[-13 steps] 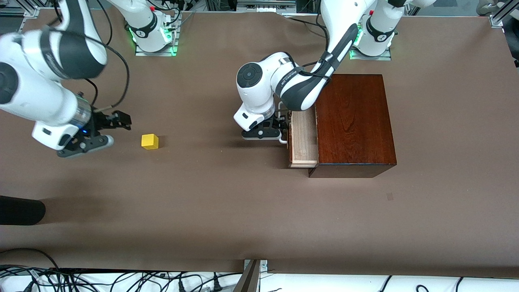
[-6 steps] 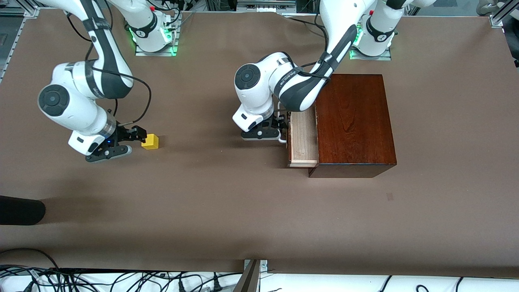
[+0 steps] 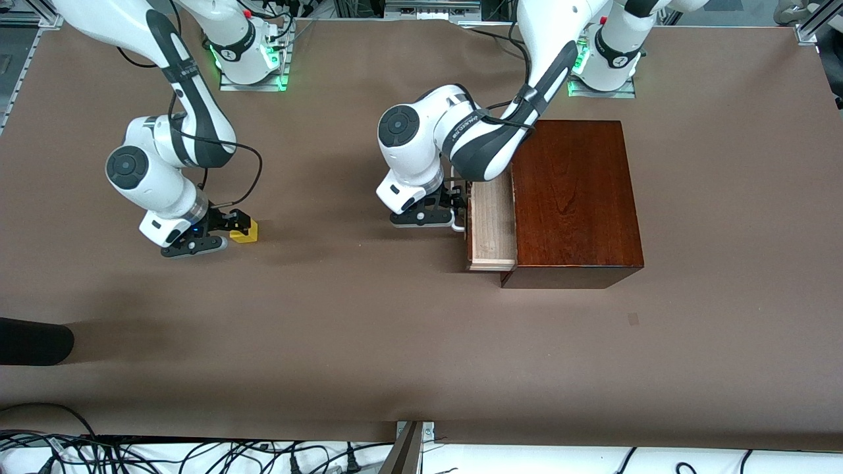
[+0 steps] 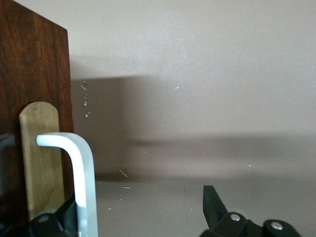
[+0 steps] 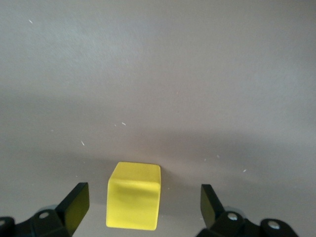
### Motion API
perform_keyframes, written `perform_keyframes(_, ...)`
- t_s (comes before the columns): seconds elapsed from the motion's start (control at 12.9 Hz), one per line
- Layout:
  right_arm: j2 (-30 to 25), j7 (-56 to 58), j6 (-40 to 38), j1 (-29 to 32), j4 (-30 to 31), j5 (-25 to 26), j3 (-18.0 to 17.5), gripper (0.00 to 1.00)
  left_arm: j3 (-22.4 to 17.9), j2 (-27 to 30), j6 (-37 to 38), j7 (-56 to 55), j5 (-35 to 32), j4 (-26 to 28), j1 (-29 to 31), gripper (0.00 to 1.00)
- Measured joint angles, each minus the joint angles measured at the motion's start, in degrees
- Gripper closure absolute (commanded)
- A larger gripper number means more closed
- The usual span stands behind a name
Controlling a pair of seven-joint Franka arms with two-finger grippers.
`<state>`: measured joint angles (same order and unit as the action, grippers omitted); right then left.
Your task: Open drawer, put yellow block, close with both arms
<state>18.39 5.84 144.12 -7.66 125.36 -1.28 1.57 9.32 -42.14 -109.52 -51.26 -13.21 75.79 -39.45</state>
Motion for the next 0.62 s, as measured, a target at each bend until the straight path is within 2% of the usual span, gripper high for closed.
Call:
perform_keyframes(0.46,1.6,-1.5,3.0,0.0,2.2,0.0,0.0,0.02,0.2,-0.2,3.5,0.0,0.3,-2.5,-0.6,0.00)
perform_keyframes(0.62,2.1,-1.6,3.8,0.0,2.4,-0.1,0.0,0.14,0.4,-0.1,7.7,0.0,0.3,-5.0,-0.9,0.00)
